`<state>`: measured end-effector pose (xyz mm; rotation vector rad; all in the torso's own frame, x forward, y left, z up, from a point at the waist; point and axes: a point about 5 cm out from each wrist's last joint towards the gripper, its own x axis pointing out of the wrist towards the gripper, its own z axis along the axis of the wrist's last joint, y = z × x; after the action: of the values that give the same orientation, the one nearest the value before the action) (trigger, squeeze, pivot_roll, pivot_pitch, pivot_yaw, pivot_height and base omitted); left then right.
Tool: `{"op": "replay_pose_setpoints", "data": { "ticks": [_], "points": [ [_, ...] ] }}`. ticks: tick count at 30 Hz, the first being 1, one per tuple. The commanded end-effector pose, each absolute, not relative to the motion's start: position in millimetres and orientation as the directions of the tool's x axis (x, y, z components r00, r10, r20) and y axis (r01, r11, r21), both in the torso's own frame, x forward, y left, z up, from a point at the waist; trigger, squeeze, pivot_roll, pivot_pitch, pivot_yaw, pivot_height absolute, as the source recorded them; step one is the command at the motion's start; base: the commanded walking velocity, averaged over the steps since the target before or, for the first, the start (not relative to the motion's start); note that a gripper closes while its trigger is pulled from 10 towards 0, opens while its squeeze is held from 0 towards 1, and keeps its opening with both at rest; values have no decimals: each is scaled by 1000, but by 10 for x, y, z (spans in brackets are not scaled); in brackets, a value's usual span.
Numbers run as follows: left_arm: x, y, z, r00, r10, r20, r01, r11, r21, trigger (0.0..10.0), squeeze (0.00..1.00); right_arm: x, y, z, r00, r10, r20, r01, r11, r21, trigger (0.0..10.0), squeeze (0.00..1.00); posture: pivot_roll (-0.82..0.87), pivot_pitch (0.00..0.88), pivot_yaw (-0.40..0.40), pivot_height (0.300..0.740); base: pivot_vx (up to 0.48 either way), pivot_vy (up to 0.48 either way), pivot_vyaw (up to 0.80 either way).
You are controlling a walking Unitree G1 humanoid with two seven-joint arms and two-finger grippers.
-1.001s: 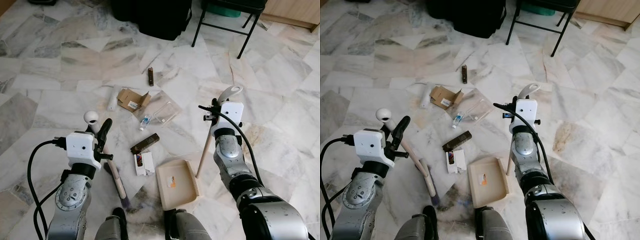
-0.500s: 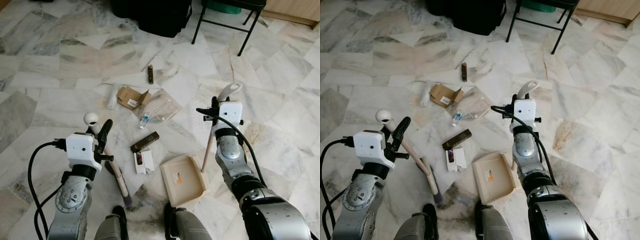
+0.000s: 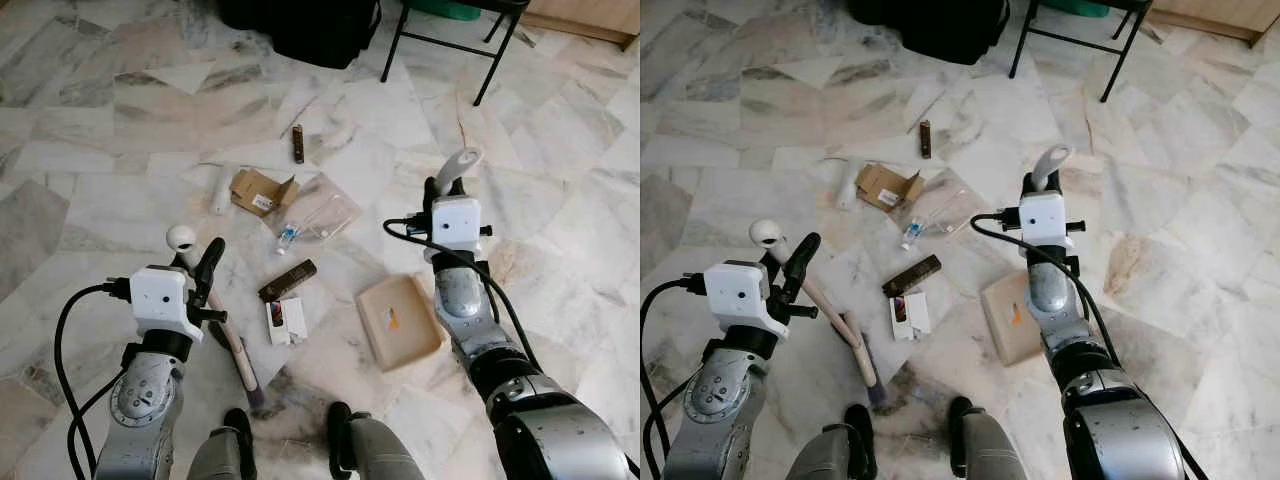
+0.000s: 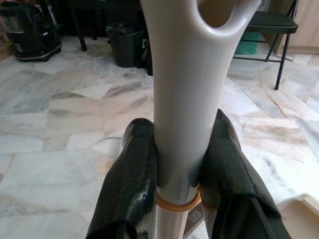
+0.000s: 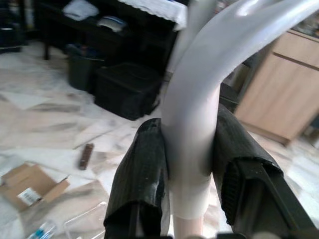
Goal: Sweep floor
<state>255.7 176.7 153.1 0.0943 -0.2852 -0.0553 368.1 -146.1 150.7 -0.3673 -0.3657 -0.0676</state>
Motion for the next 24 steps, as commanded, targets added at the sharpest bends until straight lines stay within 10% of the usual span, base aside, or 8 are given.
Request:
{"op": "replay_pose_setpoints", "data": {
  "ticks": [1, 16, 24],
  "points": [
    [2513, 1758, 1440, 971, -76, 229, 58, 995, 85, 10000, 0, 3642, -1438, 1463, 932, 8, 361, 112, 944, -310, 10000, 0, -44, 413, -98, 740, 0, 0, 0],
    [2524, 1748, 1501, 965, -83, 250, 63, 994, 86, 10000, 0, 3515, -1152, 1892, 793, 153, 589, 23, 959, -281, 10000, 0, -38, 428, -89, 740, 0, 0, 0],
    [2528, 1787, 1534, 963, -93, 254, 70, 993, 98, 10000, 0, 3508, -1220, 1471, 911, 101, 400, 9, 964, -264, 10000, 0, -44, 443, -96, 740, 0, 0, 0]
  ]
}}
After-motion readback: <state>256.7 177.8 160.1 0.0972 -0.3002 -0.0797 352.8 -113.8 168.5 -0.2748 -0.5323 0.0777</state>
